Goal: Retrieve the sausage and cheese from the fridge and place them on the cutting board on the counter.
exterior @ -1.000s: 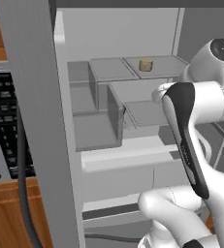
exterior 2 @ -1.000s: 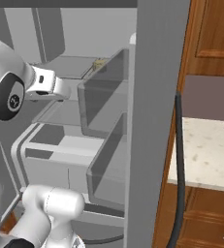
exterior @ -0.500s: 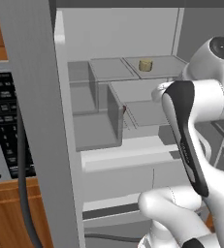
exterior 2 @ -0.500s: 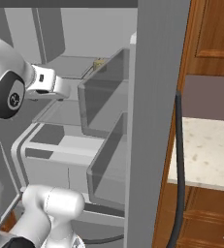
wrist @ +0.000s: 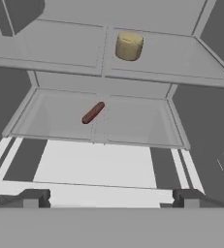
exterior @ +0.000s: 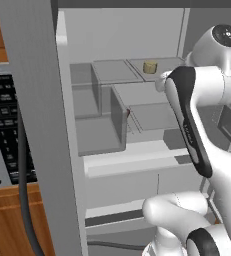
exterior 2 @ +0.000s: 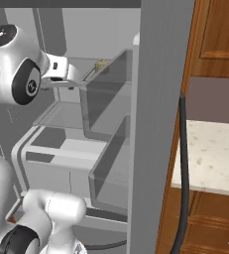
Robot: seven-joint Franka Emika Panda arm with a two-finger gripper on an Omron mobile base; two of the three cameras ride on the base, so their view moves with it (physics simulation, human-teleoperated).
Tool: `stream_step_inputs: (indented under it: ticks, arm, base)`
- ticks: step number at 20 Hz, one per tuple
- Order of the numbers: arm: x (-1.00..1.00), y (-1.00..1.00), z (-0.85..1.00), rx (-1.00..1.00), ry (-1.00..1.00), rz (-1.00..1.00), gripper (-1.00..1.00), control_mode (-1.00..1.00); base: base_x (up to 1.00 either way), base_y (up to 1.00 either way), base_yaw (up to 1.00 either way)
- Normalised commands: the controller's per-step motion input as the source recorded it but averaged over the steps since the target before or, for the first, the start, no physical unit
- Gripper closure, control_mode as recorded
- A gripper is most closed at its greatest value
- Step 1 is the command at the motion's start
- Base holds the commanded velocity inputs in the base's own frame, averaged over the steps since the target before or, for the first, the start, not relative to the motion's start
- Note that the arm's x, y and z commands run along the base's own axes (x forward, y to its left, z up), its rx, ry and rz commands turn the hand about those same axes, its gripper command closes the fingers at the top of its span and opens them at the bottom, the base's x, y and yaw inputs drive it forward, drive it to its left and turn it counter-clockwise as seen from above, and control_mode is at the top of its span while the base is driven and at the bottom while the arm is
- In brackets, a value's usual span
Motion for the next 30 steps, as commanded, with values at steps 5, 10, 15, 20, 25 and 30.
stream_step_inputs:
  ticks: [5,10,15,20,25,30]
  arm:
    - [0.55,-0.07,0.03,0.0,0.0,0.0,-1.0,-1.0]
    - [0.64,-0.14,0.0,0.0,0.0,0.0,-1.0,-1.0]
    - [0.67,-0.11,0.0,0.03,0.0,0.0,-1.0,-1.0]
    - [0.67,-0.16,-0.06,0.02,0.0,0.0,-1.0,-1.0]
    - [0.53,-0.15,-0.05,0.02,0.0,0.0,-1.0,-1.0]
    - [0.55,-0.1,-0.11,0.01,0.0,0.0,-1.0,-1.0]
  base:
    - [0.0,0.0,0.0]
    - [0.0,0.0,0.0]
    - [0.0,0.0,0.0]
    - [0.0,0.0,0.0]
    - [0.0,0.0,0.0]
    - [0.0,0.0,0.0]
